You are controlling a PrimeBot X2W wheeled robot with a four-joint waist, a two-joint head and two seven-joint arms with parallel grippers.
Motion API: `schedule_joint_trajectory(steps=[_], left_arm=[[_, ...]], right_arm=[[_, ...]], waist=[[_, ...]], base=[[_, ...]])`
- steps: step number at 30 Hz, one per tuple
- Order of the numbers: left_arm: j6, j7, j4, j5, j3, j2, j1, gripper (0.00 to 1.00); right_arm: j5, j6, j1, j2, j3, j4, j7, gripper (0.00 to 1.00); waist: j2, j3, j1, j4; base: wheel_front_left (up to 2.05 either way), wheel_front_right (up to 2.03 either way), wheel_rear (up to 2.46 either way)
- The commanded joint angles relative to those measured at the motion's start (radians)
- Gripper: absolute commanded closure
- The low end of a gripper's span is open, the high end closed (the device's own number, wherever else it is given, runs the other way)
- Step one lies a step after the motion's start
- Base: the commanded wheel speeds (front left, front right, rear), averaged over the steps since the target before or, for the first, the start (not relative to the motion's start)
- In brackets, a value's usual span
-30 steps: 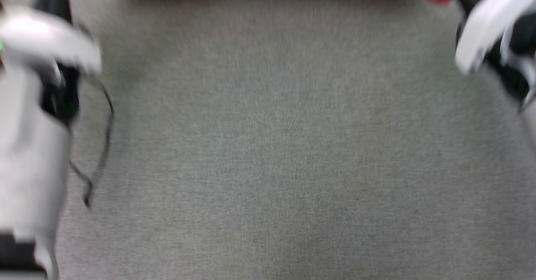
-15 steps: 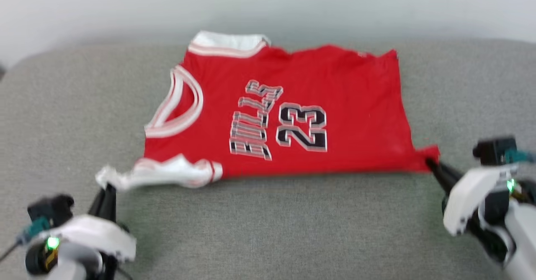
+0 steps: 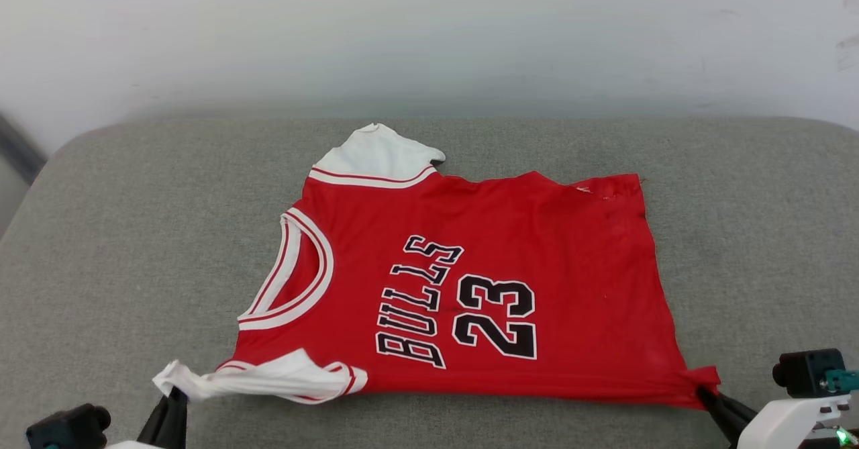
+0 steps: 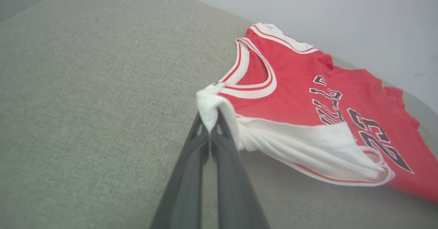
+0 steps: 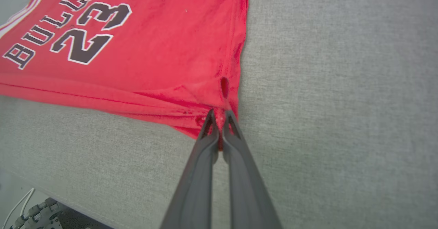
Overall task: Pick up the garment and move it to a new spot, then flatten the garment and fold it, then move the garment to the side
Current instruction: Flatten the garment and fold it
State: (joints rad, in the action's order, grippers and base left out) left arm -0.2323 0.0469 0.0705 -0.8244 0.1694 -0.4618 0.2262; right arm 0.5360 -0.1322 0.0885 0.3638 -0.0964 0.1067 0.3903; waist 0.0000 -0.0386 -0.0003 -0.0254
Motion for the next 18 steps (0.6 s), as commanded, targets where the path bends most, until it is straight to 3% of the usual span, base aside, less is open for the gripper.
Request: schedule_joint_trajectory(steps=[1, 7, 18], left_arm=[[-0.01, -0.001, 0.02, 0.004, -0.009, -0.009, -0.018, 1.0], [0.018, -0.024, 0.019, 0.024, 0.033, 0.003, -0.17, 1.0], [0.109, -0.039, -0.189, 0.01, 0.064, 0.023, -0.429, 1.0]], right_arm=[[-0.02, 0.003, 0.014, -0.011, 0.032, -0.032, 0.024, 1.0], [-0.077, 0.003, -0.053, -0.073, 0.083, -0.114, 0.133, 1.0], [-0.089, 0.002, -0.256, -0.065, 0.041, -0.02, 0.182, 1.0]], waist=[[0.0, -0.009, 0.0003, -0.004], [0.0, -0.054, 0.0003, -0.011], [0.0, -0.168, 0.0003, -0.004]], base=[[0.0, 0.0, 0.0], [0.0, 0.0, 0.0], [0.0, 0.0, 0.0]])
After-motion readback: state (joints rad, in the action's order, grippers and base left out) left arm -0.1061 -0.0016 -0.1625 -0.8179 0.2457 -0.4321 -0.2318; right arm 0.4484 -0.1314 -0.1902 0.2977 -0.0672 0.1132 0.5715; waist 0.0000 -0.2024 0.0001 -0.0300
